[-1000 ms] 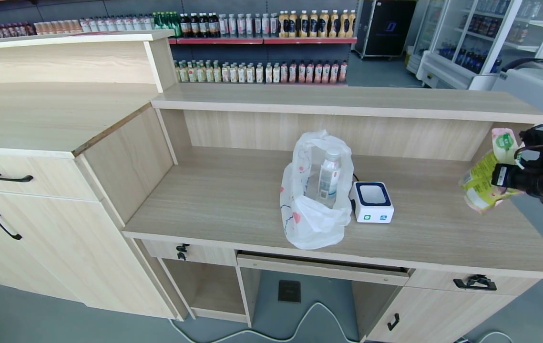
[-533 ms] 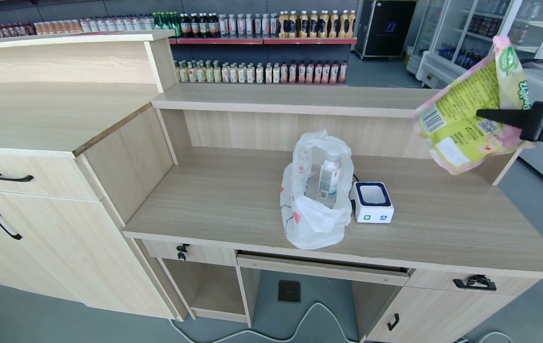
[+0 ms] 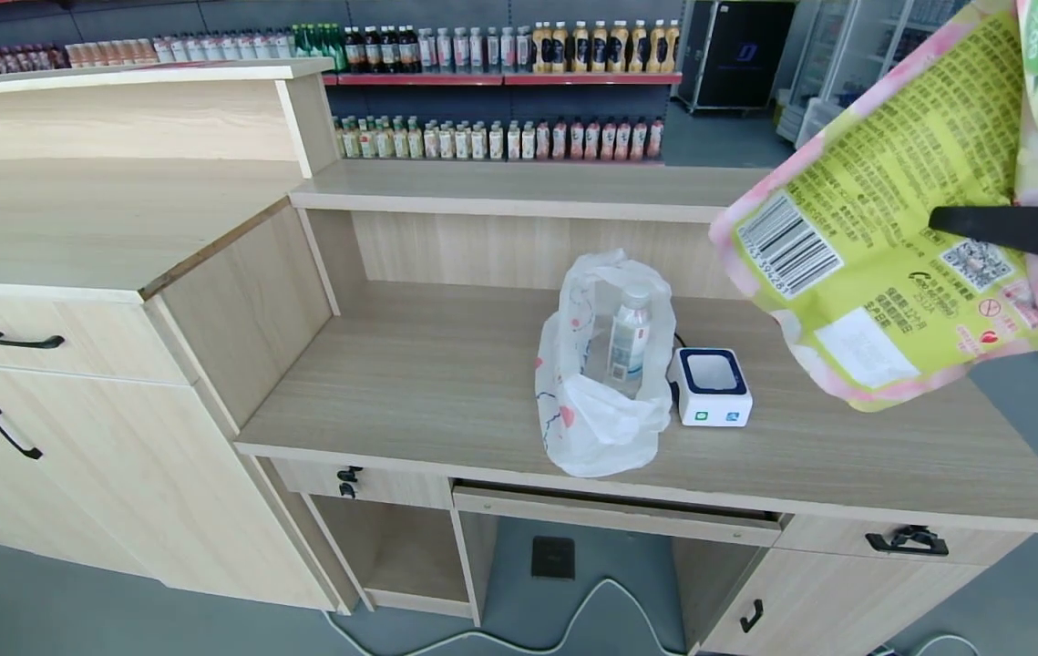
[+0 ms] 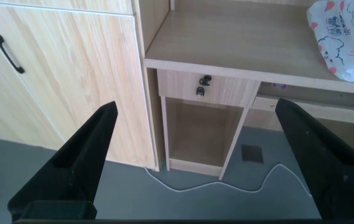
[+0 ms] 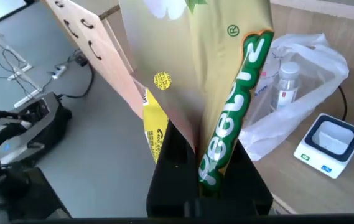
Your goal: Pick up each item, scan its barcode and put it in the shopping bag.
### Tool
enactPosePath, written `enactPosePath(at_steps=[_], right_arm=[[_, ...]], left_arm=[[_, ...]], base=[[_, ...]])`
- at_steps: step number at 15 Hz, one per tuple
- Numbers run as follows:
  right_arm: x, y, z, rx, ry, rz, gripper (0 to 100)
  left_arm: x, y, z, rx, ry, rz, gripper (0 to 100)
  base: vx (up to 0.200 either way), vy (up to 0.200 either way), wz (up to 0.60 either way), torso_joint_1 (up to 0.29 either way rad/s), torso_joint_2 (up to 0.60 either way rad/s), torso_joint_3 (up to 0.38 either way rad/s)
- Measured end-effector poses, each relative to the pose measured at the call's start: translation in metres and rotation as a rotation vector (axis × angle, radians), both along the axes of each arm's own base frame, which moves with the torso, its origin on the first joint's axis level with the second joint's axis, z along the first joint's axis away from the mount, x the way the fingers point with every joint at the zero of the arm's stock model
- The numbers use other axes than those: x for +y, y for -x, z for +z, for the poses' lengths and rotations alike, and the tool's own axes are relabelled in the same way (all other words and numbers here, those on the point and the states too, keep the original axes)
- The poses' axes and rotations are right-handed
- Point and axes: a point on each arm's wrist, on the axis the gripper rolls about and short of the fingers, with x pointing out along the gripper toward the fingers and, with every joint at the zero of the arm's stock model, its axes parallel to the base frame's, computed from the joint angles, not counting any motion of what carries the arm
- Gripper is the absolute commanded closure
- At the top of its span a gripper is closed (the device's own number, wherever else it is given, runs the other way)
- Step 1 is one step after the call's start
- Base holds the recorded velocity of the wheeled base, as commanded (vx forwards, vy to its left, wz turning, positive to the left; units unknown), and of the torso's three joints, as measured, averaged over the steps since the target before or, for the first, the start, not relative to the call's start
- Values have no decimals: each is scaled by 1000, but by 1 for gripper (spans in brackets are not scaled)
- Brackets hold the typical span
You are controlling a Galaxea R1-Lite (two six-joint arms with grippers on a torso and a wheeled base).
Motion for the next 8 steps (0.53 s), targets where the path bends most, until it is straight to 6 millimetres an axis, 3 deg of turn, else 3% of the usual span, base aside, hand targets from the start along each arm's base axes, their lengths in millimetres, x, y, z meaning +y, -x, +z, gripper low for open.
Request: enactPosePath(at_steps=[5, 8], right_arm=[[1, 54, -4, 82, 23, 120, 100], [-4, 71, 10, 29, -15, 154, 100]], left_arm=[[0, 0, 0, 0, 0, 0, 0], [0, 0, 0, 0, 0, 0, 0]], base=[[0, 0, 0, 0, 0, 0], [0, 0, 0, 0, 0, 0]])
